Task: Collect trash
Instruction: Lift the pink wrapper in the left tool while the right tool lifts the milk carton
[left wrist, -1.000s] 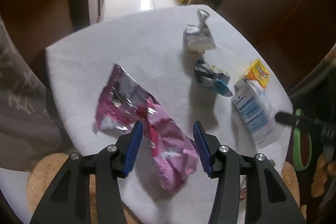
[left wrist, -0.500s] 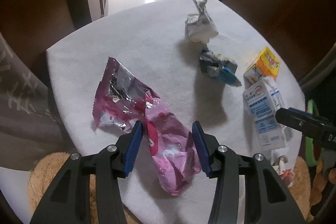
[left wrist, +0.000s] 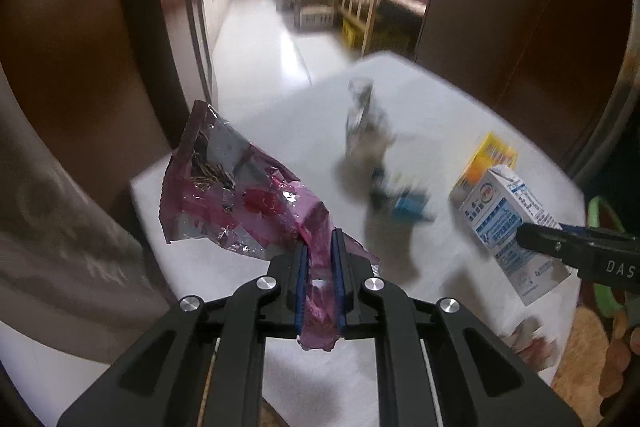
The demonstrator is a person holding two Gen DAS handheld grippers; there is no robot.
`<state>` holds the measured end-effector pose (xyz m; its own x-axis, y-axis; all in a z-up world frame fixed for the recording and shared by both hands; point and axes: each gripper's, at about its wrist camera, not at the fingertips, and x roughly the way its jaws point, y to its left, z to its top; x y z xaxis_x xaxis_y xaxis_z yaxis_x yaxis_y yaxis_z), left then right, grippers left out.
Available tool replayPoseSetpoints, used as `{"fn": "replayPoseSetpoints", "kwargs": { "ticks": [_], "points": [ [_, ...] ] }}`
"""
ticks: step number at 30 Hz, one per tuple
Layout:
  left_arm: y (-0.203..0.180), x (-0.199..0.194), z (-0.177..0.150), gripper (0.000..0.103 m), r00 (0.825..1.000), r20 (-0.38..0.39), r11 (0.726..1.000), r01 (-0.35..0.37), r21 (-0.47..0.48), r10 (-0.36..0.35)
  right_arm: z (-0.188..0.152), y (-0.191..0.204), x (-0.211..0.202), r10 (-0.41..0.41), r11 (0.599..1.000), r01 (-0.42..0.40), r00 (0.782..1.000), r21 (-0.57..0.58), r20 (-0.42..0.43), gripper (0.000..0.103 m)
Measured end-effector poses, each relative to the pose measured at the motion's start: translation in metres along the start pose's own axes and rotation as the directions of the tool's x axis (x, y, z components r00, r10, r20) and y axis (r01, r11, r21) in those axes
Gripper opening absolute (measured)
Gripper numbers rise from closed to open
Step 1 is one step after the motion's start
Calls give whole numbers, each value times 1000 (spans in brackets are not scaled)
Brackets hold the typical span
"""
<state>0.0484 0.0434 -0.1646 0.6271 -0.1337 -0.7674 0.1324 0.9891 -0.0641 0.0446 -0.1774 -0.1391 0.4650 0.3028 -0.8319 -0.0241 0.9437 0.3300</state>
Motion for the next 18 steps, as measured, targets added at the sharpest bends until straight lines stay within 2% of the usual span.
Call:
{"fn": "replayPoseSetpoints", "kwargs": {
  "ticks": [6,10,18],
  "points": [
    [-12,-38,28,8,997,70,999,45,-8,-45,5,-3,-48,43,998,-47,992,36,118,41],
    [-29,-59,42,8,990,133,998,49,35,-53,7,-10,-80,39,998,-48,980,43,195,41],
    [-61,-72,55,9,980,173,993,87,85,-101,9,-28,-118,32,995,-58,955,80,296,41]
  ]
}}
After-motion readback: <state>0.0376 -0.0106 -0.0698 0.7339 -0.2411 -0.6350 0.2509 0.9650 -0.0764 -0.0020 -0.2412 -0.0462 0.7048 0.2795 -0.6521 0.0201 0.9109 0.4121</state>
